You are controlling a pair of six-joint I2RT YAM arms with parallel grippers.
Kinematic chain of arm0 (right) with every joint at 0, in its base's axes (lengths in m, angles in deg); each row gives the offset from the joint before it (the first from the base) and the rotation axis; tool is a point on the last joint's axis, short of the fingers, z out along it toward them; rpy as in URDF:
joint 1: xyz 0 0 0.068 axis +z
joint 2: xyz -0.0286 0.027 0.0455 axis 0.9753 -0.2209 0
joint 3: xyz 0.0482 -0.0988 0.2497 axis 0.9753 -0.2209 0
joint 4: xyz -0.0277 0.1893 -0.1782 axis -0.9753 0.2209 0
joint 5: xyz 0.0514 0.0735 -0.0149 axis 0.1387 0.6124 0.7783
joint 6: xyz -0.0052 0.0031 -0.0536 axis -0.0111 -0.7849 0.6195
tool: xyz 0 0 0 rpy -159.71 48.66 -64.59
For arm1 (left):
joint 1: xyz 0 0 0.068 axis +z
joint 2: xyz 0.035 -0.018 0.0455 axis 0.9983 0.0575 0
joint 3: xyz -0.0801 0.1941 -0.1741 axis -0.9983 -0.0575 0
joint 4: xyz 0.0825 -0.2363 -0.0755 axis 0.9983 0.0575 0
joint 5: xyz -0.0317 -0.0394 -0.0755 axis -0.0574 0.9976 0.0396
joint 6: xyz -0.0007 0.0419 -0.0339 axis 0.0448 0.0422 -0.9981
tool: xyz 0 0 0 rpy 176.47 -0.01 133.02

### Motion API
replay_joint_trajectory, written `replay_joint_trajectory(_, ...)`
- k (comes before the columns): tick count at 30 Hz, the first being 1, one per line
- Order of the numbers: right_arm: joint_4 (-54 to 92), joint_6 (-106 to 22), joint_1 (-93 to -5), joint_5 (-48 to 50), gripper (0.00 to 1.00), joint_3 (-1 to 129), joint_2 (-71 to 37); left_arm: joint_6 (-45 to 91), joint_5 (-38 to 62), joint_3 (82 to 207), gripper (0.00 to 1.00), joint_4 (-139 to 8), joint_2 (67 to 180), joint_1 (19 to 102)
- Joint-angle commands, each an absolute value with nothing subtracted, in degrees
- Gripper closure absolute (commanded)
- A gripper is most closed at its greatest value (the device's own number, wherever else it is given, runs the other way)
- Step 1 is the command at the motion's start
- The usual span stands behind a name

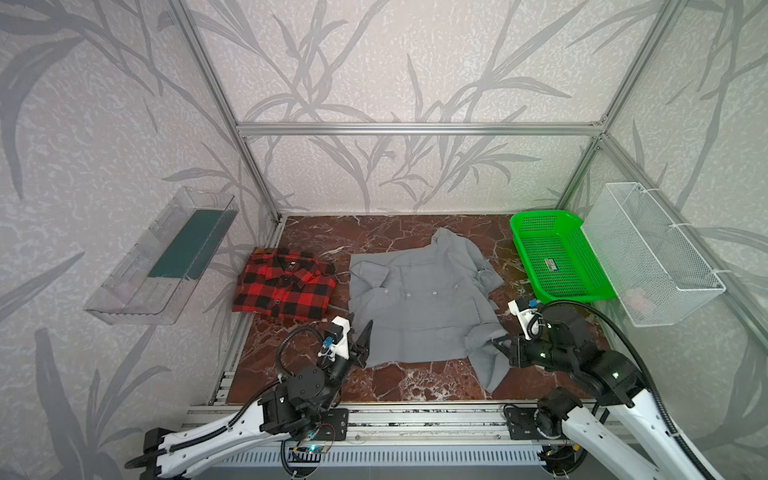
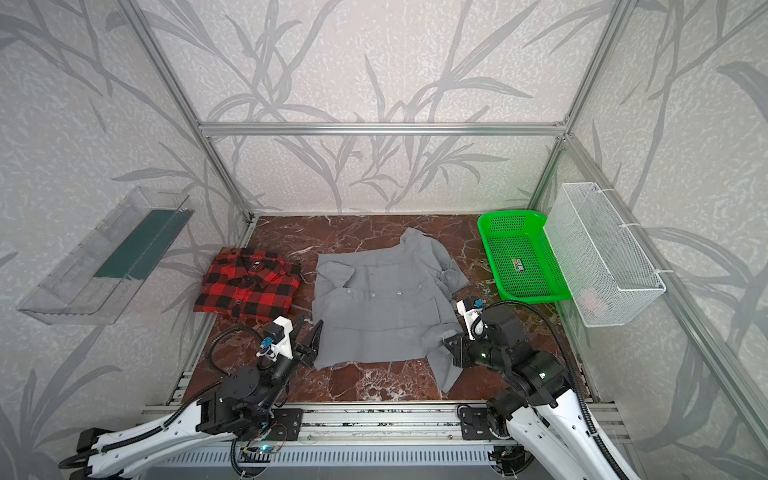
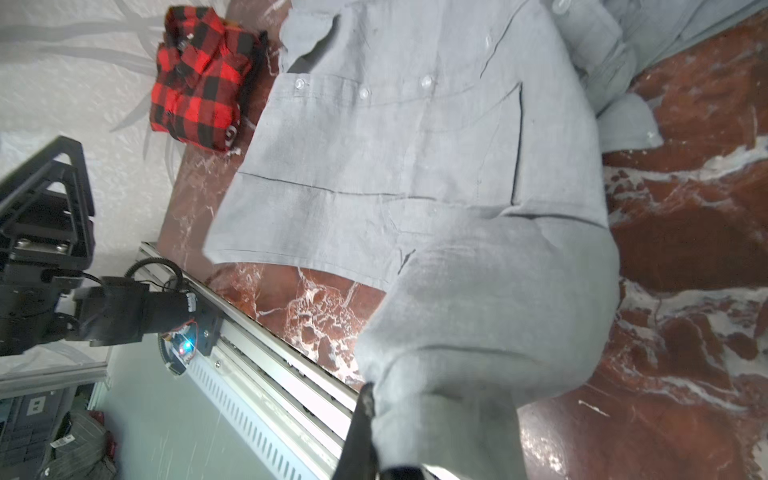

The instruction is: Fold and stack the long sleeve shirts

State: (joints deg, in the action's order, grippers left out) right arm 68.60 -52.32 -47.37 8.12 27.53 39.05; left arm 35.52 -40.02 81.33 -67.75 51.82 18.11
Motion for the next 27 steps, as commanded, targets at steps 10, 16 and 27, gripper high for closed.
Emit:
replay_joint_trajectory(10, 70.8, -52.4, -43.0, -1.3, 1.00, 33.2, 36.3, 35.2, -43.7, 93.2, 0.41, -60.7, 72.3, 17.1)
replay_joint_trajectory(16, 71.7, -46.3, -43.0, -4.4, 1.00, 41.8, 32.4, 15.9, -39.1, 94.0, 0.37, -40.8, 68.2, 17.1)
replay_joint_trajectory(27, 70.7, -43.6, -43.1, -3.7, 1.00, 47.0, 28.4, -19.3, -30.0, 96.0, 0.15, -14.9, 73.7, 17.1)
